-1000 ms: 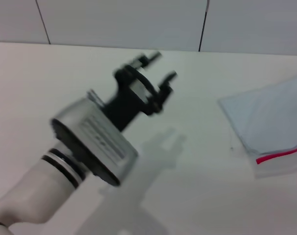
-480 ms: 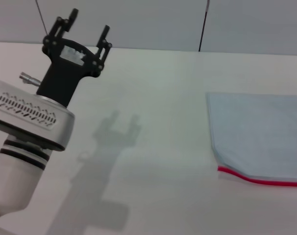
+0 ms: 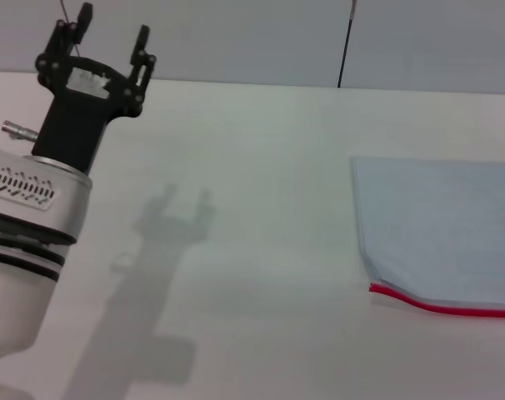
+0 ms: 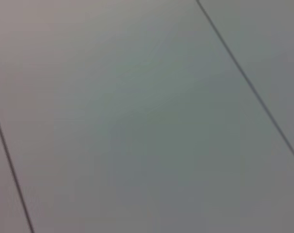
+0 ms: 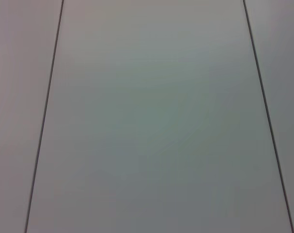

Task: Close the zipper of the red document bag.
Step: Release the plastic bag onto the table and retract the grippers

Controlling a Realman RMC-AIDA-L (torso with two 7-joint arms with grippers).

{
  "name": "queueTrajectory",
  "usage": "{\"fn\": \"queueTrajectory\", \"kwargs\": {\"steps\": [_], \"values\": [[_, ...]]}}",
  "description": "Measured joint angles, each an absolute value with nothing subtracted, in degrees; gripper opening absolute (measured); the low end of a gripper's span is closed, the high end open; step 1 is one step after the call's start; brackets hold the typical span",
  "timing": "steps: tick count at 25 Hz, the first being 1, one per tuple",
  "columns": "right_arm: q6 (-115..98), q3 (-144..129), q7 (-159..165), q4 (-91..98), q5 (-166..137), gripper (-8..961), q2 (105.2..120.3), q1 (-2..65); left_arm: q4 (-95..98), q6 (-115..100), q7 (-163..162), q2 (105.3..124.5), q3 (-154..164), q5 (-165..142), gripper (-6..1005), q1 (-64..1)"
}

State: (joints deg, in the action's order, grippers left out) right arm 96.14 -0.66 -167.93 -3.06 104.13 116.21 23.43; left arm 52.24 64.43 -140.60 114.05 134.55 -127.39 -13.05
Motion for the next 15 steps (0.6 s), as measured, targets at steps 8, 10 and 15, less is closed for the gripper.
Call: {"fn": "queueTrajectory", "kwargs": {"steps": [8, 10, 15], "values": [[91.68, -1.91, -167.93, -3.57, 103.39, 889, 116.36, 25.27, 46.40, 69.11, -151.56, 114.50, 134.56, -121.38, 628, -15.63], [90.86, -1.99, -167.93, -4.20, 103.34, 889, 116.39, 25.69, 44.12, 69.86, -157.60, 114.21, 134.56, -121.42, 628, -16.42], [90.00, -2.06, -167.95, -4.77, 102.78, 888, 116.41, 26.45, 37.21, 73.32, -169.70, 114.03, 135.05, -121.97, 628, -18.48]]}}
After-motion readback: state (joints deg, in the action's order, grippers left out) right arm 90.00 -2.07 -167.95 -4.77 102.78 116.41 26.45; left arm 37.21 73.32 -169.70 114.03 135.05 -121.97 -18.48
